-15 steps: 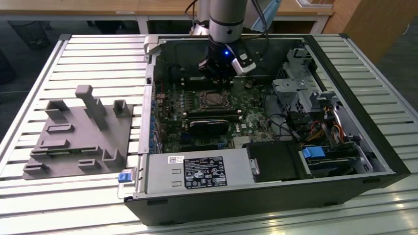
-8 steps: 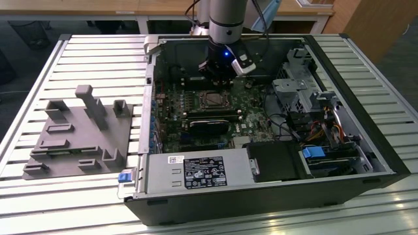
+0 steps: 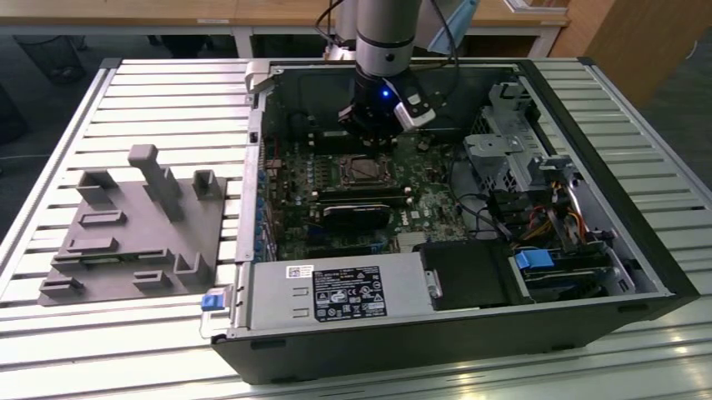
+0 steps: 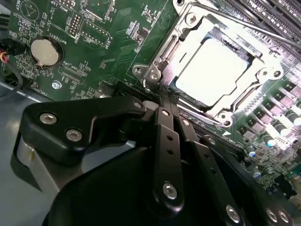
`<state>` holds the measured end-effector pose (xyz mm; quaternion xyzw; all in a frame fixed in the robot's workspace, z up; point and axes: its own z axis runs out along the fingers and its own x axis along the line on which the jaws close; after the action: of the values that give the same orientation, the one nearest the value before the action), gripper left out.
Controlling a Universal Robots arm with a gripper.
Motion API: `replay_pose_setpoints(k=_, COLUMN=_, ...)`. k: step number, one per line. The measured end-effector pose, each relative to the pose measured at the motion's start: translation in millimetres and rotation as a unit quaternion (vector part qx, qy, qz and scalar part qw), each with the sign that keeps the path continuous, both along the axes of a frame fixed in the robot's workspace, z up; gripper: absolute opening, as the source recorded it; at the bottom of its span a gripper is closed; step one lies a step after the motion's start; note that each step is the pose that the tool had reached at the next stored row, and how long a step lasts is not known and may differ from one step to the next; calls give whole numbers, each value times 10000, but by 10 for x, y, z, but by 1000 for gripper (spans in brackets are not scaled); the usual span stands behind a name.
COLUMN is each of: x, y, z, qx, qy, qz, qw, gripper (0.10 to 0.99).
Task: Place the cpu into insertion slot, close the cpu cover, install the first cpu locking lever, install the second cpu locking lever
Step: 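Install the first cpu locking lever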
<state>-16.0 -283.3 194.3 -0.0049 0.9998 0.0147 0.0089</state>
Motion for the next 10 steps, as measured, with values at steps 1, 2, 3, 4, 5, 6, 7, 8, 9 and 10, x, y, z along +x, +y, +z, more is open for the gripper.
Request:
replay_pose_setpoints(k=1, x=0, y=0, z=0, qx=2, qy=-1, qz=0, qw=10000, gripper=106)
replay_pose_setpoints(k=2, x=0, y=1, z=4, qx=2, qy=0, qz=0, qw=10000, gripper=106)
replay_pose_setpoints(k=3, x=1, y=3, z=16, qx=6, qy=-3, qz=0, qw=10000, gripper=106)
replay_pose_setpoints(k=4, x=4, y=7, z=39, qx=18, qy=-10, qz=-1, qw=10000, gripper=106)
replay_pose_setpoints(k=5, x=3, y=6, z=77, qx=14, qy=-7, qz=-1, qw=10000, gripper=106)
replay_pose_setpoints(k=6, x=2, y=4, z=113, qx=10, qy=-5, qz=-1, qw=10000, gripper=106)
replay_pose_setpoints(k=7, x=2, y=4, z=142, qx=11, qy=-5, qz=-1, qw=10000, gripper=106)
replay_pose_setpoints(k=8, x=2, y=4, z=157, qx=11, qy=-5, qz=0, qw=10000, gripper=106)
replay_pose_setpoints(k=9, x=2, y=4, z=158, qx=11, qy=-5, qz=0, qw=10000, gripper=106)
replay_pose_setpoints(k=10, x=2, y=2, z=158, qx=11, qy=-5, qz=0, qw=10000, gripper=106)
